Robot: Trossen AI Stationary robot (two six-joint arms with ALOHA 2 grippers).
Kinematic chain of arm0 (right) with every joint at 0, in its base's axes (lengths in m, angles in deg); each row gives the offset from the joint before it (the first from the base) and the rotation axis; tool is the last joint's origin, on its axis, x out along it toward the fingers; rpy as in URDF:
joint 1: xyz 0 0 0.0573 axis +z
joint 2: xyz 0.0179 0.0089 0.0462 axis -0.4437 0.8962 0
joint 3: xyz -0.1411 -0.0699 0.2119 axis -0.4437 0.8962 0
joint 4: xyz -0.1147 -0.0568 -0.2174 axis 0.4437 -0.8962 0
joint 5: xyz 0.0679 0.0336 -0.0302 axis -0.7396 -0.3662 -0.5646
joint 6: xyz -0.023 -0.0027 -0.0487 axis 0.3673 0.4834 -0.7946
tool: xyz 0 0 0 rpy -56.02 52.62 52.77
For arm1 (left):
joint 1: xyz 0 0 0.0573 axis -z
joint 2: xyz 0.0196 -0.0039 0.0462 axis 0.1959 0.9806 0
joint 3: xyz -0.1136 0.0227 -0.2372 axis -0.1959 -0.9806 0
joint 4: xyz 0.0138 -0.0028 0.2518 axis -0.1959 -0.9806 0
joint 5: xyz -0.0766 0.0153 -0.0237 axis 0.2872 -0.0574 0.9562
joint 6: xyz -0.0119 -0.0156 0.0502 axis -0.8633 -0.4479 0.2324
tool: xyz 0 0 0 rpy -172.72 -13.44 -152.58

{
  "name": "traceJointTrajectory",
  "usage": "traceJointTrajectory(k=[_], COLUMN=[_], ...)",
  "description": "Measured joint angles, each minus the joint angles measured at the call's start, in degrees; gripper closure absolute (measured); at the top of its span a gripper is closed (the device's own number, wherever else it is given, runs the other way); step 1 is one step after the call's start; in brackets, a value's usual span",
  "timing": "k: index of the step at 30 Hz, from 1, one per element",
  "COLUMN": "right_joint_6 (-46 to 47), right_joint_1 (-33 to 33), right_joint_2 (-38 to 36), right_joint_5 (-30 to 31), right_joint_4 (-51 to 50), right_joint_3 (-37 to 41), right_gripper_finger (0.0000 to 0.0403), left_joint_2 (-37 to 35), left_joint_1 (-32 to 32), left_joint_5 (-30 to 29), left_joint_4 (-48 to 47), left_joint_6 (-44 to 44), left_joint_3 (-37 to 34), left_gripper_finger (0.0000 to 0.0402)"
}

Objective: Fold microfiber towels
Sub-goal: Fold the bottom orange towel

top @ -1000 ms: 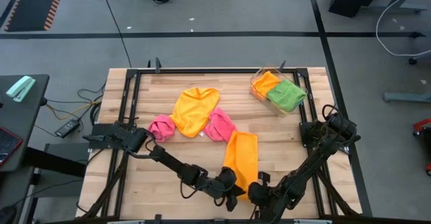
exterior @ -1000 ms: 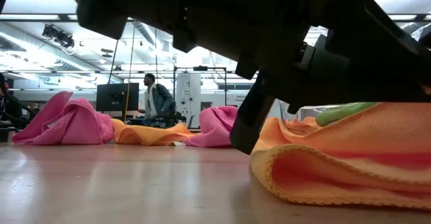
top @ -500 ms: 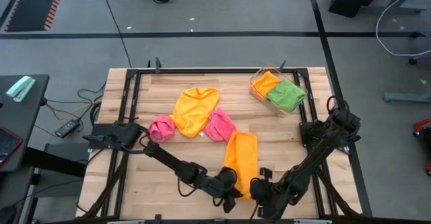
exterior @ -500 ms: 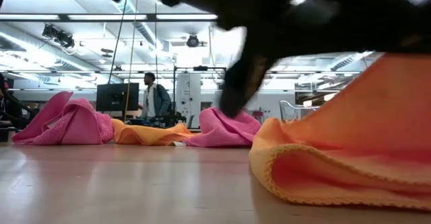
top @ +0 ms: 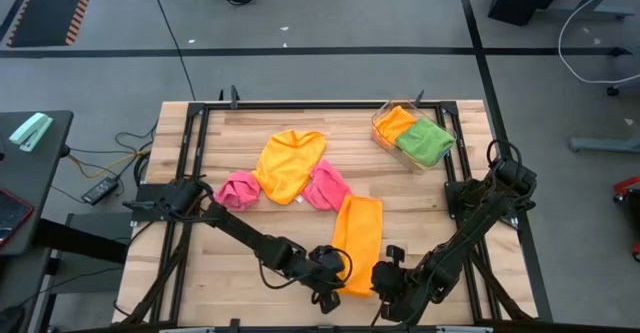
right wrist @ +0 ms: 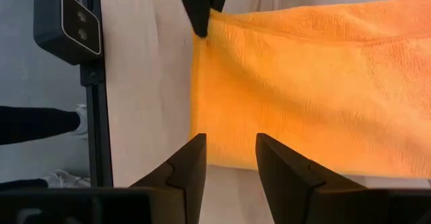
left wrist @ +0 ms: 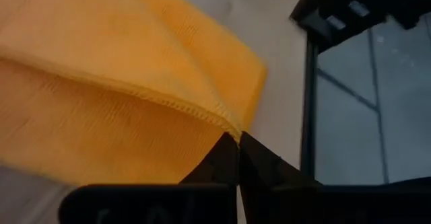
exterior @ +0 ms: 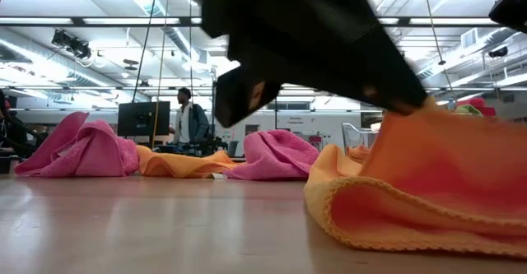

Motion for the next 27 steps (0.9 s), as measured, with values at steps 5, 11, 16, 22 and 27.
traceJointTrajectory(k=[5,11,16,22,27], right_joint_6=[0.2,0.1,0.2,0.2,0.2], right_joint_1=[0.0,0.0,-0.1,-0.2,-0.2], right_joint_2=[0.0,0.0,0.0,0.0,0.0], right_joint_5=[0.0,0.9,1.0,1.0,1.0], right_joint_4=[0.1,0.1,0.4,0.4,0.3], right_joint_3=[0.0,0.0,0.0,0.0,0.0], right_gripper_finger=[0.0264,0.0264,0.0264,0.0264,0.0264], left_joint_2=[-1.6,-1.4,-1.0,-1.0,-1.0], left_joint_1=[0.2,0.8,1.2,1.2,1.4], left_joint_5=[0.3,3.2,2.9,2.5,2.4], left_joint_4=[-4.4,-7.3,-10.2,-14.1,-15.0], left_joint_6=[-0.2,-1.2,-1.3,-1.2,-0.1], left_joint_3=[0.0,-0.1,-0.1,0.0,0.0], left_gripper_finger=[0.0390,0.0392,0.0391,0.0383,0.0394])
